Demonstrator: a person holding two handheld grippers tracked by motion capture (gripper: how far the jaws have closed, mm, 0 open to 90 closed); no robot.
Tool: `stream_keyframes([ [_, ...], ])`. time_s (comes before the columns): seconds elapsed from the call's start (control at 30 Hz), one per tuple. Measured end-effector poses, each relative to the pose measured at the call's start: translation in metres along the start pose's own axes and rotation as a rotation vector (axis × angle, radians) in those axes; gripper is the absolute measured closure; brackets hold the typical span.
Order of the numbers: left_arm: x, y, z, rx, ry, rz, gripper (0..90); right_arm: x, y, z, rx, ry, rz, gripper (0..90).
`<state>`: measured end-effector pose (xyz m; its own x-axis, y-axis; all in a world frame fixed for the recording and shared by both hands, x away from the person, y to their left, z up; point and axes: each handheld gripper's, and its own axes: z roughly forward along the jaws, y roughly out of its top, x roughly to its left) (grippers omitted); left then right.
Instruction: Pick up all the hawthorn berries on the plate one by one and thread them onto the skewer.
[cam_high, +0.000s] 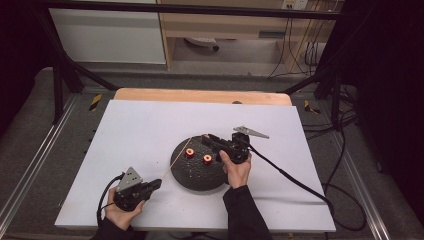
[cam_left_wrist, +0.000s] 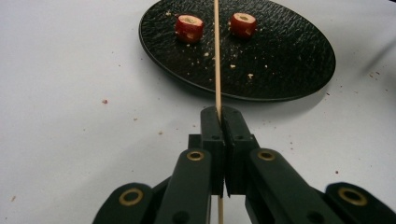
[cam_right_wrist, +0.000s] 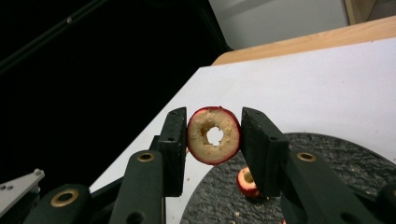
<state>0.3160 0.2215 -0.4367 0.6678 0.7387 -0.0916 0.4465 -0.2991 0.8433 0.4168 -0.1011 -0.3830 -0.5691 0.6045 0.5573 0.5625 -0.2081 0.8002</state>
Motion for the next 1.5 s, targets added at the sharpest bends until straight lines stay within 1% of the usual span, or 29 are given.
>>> stream_keyframes([
  [0.1,0.000,0.000,0.000,-0.004,-0.001,-0.002,88.2,-0.002,0.000,0.002,-0.022,0.002,0.004,62.5],
  [0.3,0.000,0.000,0.000,-0.011,0.001,-0.005,88.2,-0.004,0.001,0.007,-0.074,0.008,0.039,62.6],
  [0.5,-0.002,0.001,0.000,-0.020,-0.002,-0.006,88.2,-0.006,0.000,0.011,-0.112,0.019,0.068,62.6],
  [0.63,-0.003,0.001,0.000,-0.032,-0.004,-0.007,88.2,-0.007,0.000,0.013,-0.147,0.021,0.082,62.6],
  [0.67,-0.003,0.001,0.000,-0.037,-0.005,-0.009,88.2,-0.008,0.000,0.014,-0.168,0.022,0.086,62.6],
  [0.73,-0.004,0.002,0.000,-0.044,-0.007,-0.010,88.2,-0.008,0.000,0.015,-0.176,0.025,0.089,62.6],
  [0.8,-0.005,0.002,0.000,-0.052,-0.009,-0.012,88.2,-0.008,0.000,0.015,-0.187,0.026,0.103,62.6],
  [0.83,-0.005,0.002,0.000,-0.056,-0.009,-0.012,88.2,-0.008,-0.001,0.016,-0.201,0.028,0.114,62.6],
  [0.9,-0.006,0.003,0.001,-0.063,-0.010,-0.013,88.2,-0.008,-0.001,0.017,-0.206,0.033,0.116,62.6],
  [1.03,-0.009,0.003,0.002,-0.075,-0.015,-0.014,88.2,-0.008,-0.001,0.018,-0.235,0.038,0.130,62.6],
  [1.17,-0.011,0.004,0.003,-0.081,-0.017,-0.013,88.2,-0.008,-0.001,0.018,-0.249,0.042,0.134,62.6],
  [1.2,-0.011,0.004,0.004,-0.082,-0.017,-0.014,88.2,-0.008,-0.001,0.018,-0.251,0.045,0.143,62.6],
  [1.23,-0.012,0.004,0.004,-0.083,-0.018,-0.016,88.2,-0.008,-0.001,0.019,-0.261,0.047,0.142,62.6],
  [1.33,-0.013,0.005,0.005,-0.089,-0.020,-0.013,88.2,-0.006,-0.001,0.019,-0.266,0.050,0.154,62.6],
  [1.37,-0.014,0.005,0.005,-0.091,-0.021,-0.011,88.2,-0.005,-0.001,0.021,-0.270,0.051,0.146,62.6],
  [1.5,-0.015,0.006,0.005,-0.100,-0.020,-0.008,88.2,-0.003,-0.001,0.022,-0.280,0.055,0.145,62.6],
])
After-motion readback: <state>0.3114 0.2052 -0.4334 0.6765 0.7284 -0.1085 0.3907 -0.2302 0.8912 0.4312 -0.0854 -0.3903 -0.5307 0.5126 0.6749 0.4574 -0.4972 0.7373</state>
